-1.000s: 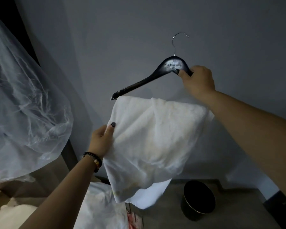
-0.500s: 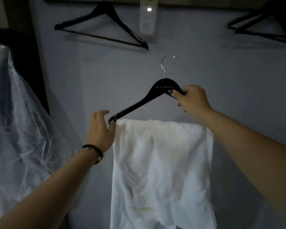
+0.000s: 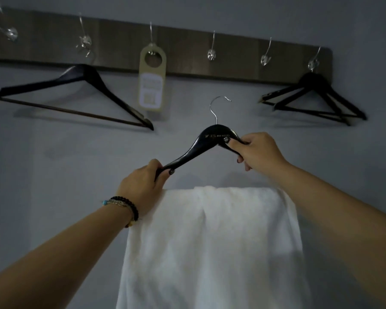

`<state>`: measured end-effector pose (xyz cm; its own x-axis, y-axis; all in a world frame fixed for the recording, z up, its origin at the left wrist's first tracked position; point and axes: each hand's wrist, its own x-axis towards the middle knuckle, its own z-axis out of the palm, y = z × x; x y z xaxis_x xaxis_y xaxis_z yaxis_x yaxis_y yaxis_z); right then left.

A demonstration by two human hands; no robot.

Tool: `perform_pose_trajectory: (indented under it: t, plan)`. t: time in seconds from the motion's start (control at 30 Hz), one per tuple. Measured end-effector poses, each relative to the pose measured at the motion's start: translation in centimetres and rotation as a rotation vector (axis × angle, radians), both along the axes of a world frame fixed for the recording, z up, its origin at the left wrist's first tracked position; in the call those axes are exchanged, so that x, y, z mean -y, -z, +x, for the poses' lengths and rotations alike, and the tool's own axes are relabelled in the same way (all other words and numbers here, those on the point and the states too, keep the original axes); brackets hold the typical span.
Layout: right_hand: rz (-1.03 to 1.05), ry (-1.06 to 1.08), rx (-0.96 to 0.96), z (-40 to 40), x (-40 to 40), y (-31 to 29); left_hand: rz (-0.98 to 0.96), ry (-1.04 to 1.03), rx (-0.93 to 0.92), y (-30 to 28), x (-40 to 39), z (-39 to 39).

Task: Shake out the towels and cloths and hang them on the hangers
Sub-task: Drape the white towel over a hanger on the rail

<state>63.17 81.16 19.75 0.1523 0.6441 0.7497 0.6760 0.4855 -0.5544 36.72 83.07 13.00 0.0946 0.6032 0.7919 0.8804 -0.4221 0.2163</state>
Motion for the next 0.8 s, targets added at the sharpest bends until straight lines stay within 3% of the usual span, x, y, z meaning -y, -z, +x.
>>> perform_pose_trajectory:
  t: [0.2,0.43,0.8]
  plan:
    - [0.25,0.02,0.196,5.6,-6.8,-8.7,0.252,-0.063,0.096,-7.2,-7.9,6.2]
    - [0.436,0.156,0.496,8.6,-14.3,-15.6,0.313,-0.169,0.253,-13.4,-14.2,7.4]
    - [0.519,0.165,0.373,8.6,-21.7,-17.9,0.345,-0.261,0.229,-18.0,-20.1,8.2]
